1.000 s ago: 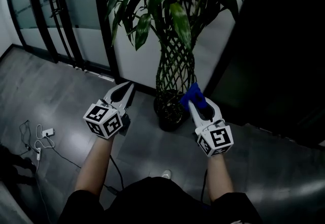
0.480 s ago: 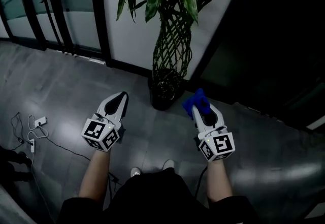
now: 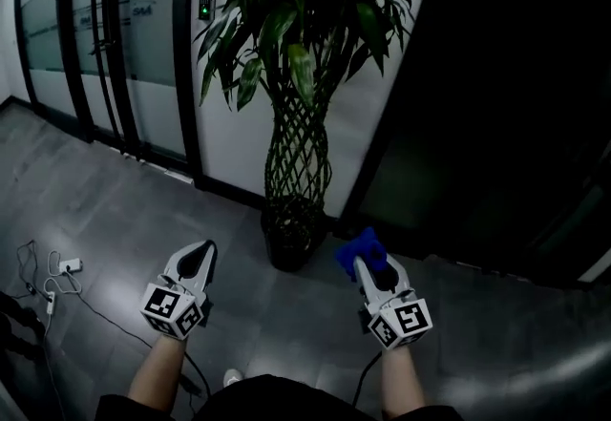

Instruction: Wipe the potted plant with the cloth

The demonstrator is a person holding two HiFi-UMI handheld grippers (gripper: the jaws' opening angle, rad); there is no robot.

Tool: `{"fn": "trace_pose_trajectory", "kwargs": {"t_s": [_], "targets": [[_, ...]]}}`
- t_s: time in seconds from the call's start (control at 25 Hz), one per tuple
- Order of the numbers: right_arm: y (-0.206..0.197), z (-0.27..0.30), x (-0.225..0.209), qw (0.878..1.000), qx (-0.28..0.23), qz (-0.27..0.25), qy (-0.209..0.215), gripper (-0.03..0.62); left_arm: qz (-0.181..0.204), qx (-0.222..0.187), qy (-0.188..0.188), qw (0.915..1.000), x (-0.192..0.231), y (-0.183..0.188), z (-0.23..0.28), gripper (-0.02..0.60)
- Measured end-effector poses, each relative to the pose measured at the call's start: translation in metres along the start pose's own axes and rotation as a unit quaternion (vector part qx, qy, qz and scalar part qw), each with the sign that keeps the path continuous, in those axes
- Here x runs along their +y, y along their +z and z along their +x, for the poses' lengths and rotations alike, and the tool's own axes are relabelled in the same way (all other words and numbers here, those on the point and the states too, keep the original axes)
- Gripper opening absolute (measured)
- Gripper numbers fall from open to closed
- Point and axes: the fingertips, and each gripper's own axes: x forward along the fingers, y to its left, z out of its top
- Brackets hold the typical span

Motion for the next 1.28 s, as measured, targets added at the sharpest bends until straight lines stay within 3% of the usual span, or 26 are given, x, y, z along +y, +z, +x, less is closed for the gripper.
{"fn": "trace_pose_trajectory", "kwargs": {"t_s": [0.16,0.32,0.56,0.68,0.88,1.08,1.28], "targets": [[-0.002,-0.015,-0.010,1.000,-0.004,0.003,0.007,0.107,-0.030,-0.021,0.042,0.9985,-0.017,0.005,-0.005,0.006],[-0.006,-0.017,-0.006,1.000,-0.007,0.002,0.015,0.107,-0.011,-0.032,0.072,0.9968,-0.019,0.013,-0.007,0.006],[-0.005,-0.021,0.000,1.000,0.000,0.014,0.013,0.107,0.068,-0.030,0.037,0.9966,-0.044,0.018,-0.007,0.006],[-0.007,-0.019,0.003,1.000,-0.003,0.010,0.012,0.107,0.080,-0.017,0.024,0.9964,-0.044,0.014,-0.006,0.006],[-0.002,-0.019,0.009,1.000,-0.007,0.004,0.011,0.107,0.078,-0.010,0.037,0.9962,-0.039,0.012,-0.004,0.006],[-0.016,-0.012,0.008,1.000,0.010,0.001,0.022,0.107,0.058,-0.052,0.051,0.9957,-0.027,0.019,-0.008,0.006],[-0.031,-0.005,0.017,0.998,0.039,-0.019,0.037,0.107,0.057,-0.036,0.069,0.9953,-0.009,0.010,-0.023,0.006]]}}
